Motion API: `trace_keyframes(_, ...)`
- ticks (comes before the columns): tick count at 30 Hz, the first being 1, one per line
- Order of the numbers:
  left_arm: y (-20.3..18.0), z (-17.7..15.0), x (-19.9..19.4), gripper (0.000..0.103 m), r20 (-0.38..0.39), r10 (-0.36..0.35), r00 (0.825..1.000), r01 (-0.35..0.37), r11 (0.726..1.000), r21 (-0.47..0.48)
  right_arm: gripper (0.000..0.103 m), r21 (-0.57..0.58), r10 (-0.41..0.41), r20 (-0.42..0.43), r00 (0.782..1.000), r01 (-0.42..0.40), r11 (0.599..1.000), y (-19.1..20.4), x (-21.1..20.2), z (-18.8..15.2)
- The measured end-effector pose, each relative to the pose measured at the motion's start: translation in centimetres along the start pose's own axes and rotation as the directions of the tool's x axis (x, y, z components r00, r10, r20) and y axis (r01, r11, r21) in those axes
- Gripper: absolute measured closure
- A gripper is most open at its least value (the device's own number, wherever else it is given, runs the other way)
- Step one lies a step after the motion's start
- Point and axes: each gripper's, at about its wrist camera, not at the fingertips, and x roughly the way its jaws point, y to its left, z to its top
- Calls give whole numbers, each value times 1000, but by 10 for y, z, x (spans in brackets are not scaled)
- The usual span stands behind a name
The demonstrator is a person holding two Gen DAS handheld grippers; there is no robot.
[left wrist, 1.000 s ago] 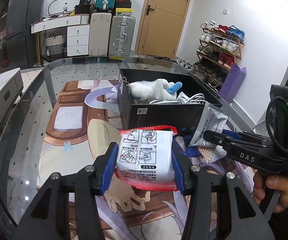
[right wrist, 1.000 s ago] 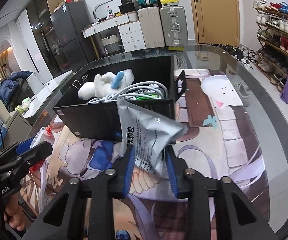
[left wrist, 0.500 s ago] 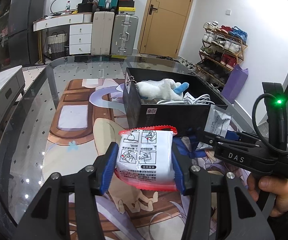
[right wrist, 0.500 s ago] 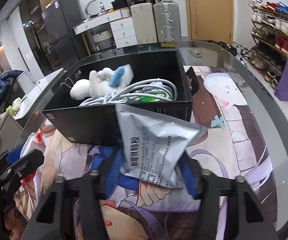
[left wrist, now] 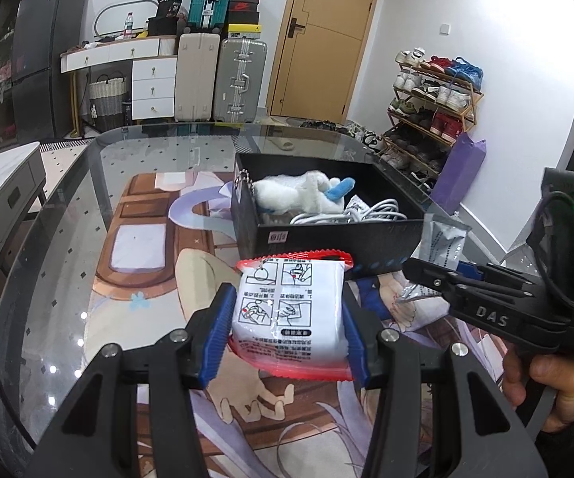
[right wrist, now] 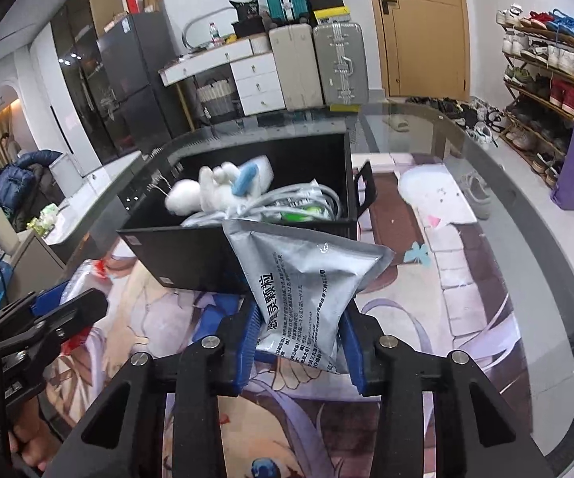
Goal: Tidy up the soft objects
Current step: 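Lift both packets and carry them over the black box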
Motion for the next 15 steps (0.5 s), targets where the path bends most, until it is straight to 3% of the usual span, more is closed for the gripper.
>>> trace_keyframes(15, -13, 39, 8, 54, 53, -1, 999, -1, 999, 38, 65, -85, 51, 109, 993, -42, 995, 11, -43, 37)
